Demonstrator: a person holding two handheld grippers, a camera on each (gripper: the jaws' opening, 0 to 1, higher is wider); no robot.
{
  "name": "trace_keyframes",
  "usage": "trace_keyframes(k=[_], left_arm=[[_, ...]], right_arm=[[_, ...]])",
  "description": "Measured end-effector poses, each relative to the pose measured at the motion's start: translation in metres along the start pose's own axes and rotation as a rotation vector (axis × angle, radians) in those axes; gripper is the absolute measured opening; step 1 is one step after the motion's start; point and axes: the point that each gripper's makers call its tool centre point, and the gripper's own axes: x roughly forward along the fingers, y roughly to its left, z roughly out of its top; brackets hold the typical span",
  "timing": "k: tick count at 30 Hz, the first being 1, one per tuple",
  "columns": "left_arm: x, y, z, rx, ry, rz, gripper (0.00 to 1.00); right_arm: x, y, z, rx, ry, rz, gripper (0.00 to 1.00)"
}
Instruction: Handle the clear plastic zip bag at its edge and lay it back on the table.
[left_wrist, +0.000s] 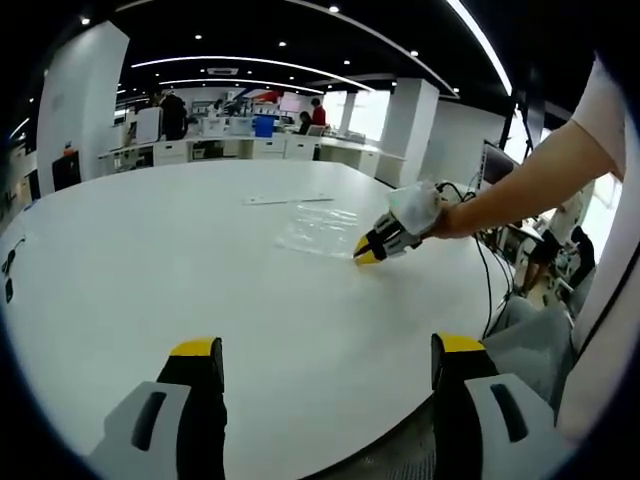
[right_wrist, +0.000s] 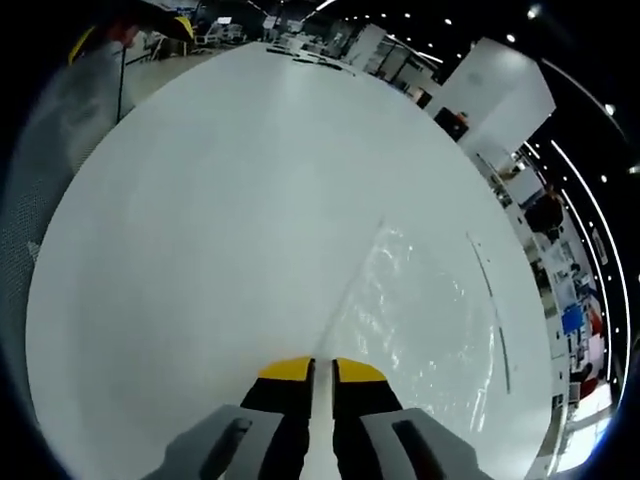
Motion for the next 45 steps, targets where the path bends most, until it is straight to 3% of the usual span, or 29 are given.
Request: trace_keyframes(k=[3,15,24,34,45], left_arm=[[0.0,0.0,0.001,0.001,0.0,-0.001,0.84],[0.0,0.001,0.002,-0.002,-0.006,0.0,0.83],[0.0,0.002,0.001,0.005,-0.005,-0.003,0.83],[-0.001,-0.003,0.006,0.021,-0.017,-0.014,0.83],[-0.007,-0.013,0.018,0.045,-0.041,-0.028,0.83]], right_arm=[[0.001,-0.001,-0.001,0.061,0.002,0.005,0.0],[0.001,-0.004,-0.006,0.123,0.013,0.019,0.0],[-0.009,-0.007,0.002,0.312,-0.044,0.044,0.0],[-0.041,-0.012,0.013,0.298,-0.089,0.03,0.0],[-0.096,-0.023,0.041,0.222,-0.129,-0.01,0.0]])
